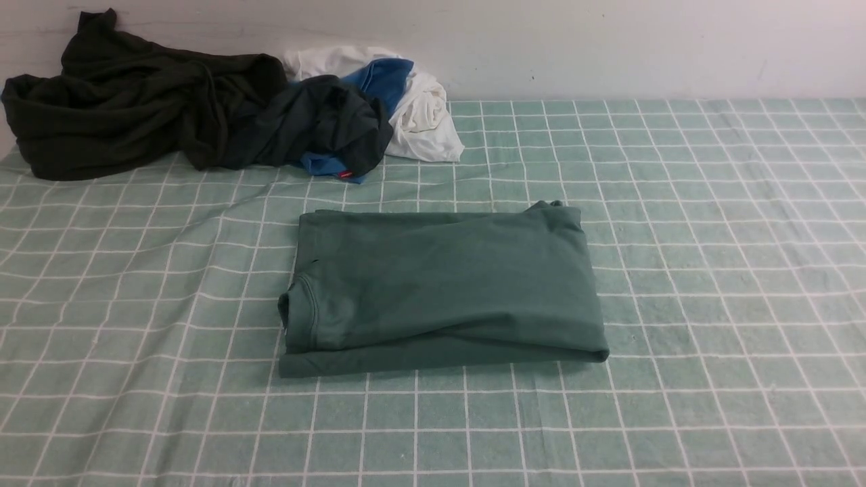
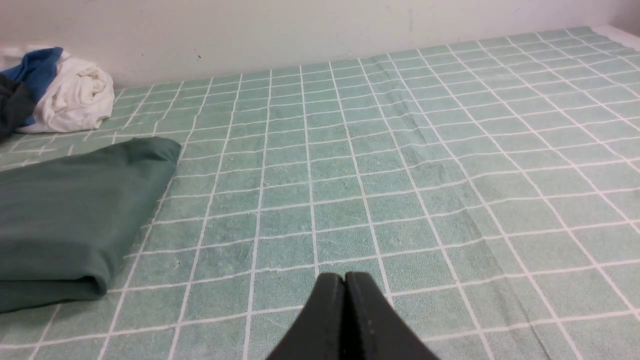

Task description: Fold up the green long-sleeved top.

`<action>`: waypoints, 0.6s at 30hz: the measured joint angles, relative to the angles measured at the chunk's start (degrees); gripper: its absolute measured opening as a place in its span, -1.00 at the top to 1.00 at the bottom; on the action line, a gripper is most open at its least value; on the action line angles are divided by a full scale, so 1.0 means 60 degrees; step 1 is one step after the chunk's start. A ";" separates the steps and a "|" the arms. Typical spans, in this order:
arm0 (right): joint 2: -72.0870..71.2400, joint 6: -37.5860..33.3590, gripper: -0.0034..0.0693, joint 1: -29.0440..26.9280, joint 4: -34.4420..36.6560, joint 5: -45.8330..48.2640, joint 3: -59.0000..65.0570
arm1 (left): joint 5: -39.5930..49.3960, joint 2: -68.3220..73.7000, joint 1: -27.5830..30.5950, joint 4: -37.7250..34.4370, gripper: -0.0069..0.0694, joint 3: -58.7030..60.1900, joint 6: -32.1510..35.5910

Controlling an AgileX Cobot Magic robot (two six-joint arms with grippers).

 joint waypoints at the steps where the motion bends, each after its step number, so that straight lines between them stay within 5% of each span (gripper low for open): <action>1: 0.0000 0.0000 0.94 0.0000 0.0000 0.0000 0.0000 | -0.0320 -0.0011 0.0203 -0.0128 0.83 0.0345 0.0009; 6: 0.0000 0.0013 0.94 0.0000 0.0000 0.0010 0.0000 | -0.1568 -0.0019 0.1255 -0.0405 0.83 0.2151 -0.0022; 18: 0.0000 0.0178 0.94 0.0000 0.0000 0.0010 0.0000 | -0.1309 -0.0019 0.0625 0.0129 0.83 0.2907 -0.0021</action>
